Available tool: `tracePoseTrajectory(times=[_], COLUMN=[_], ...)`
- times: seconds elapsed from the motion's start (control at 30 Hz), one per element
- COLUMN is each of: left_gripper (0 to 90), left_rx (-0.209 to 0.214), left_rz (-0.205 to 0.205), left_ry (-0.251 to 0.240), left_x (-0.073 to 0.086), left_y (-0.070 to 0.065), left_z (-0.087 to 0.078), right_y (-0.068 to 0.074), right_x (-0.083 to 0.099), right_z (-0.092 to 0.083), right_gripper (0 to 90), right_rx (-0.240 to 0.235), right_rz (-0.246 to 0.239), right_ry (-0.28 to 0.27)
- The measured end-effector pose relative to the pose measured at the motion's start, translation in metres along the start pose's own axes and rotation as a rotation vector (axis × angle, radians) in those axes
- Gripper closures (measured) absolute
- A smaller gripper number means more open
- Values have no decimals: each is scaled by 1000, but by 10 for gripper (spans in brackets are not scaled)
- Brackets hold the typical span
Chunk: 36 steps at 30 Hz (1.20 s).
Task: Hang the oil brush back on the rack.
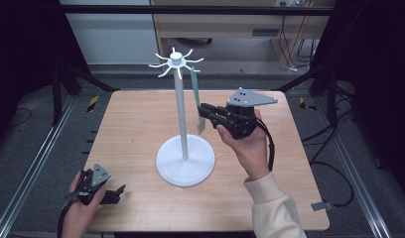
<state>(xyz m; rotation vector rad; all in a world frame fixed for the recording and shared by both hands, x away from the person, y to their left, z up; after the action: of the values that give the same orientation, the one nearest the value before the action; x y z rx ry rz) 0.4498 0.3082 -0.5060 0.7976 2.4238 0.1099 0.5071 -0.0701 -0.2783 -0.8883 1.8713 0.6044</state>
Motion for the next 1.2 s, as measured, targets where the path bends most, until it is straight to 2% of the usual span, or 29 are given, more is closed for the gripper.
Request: tracePoseTrajectory(times=[0.17, 0.27, 0.43, 0.63, 0.8, 1.07, 1.2], left_gripper=[31, 31, 31, 31, 31, 31, 30], left_rx=[1, 1, 2, 4, 5, 6, 8], left_rz=[1, 1, 4, 6, 7, 9, 11], left_ry=[0, 0, -2, -2, -2, 0, 1], left_x=[0, 0, -1, -1, -1, -1, -1], left_y=[0, 0, -1, -1, -2, -2, -2], left_z=[0, 0, 0, 0, 1, 1, 1], right_y=[1, 2, 1, -5, -9, -19, -26], right_x=[1, 1, 2, 6, 11, 19, 24], right_z=[0, -2, -7, -12, -12, -11, -11], right_gripper=[788, 750, 610, 450, 360, 252, 196], right_rx=[5, 23, 128, 239, 280, 327, 352], right_rz=[-3, -8, -7, 24, 57, 73, 65], right_ry=[9, 19, 52, 98, 130, 162, 176])
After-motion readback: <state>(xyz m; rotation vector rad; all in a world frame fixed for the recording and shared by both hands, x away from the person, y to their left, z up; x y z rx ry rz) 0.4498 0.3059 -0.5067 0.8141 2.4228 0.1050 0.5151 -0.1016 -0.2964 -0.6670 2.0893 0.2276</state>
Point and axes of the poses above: each handheld gripper's, and its own axes: z roughly forward along the jaws, x roughly out of its underside, y roughly to its left, the point moved 4 cm from there along z, roughly forward along the jaws, and after that the axes turned 13 degrees about y, right-handed, at the moved point
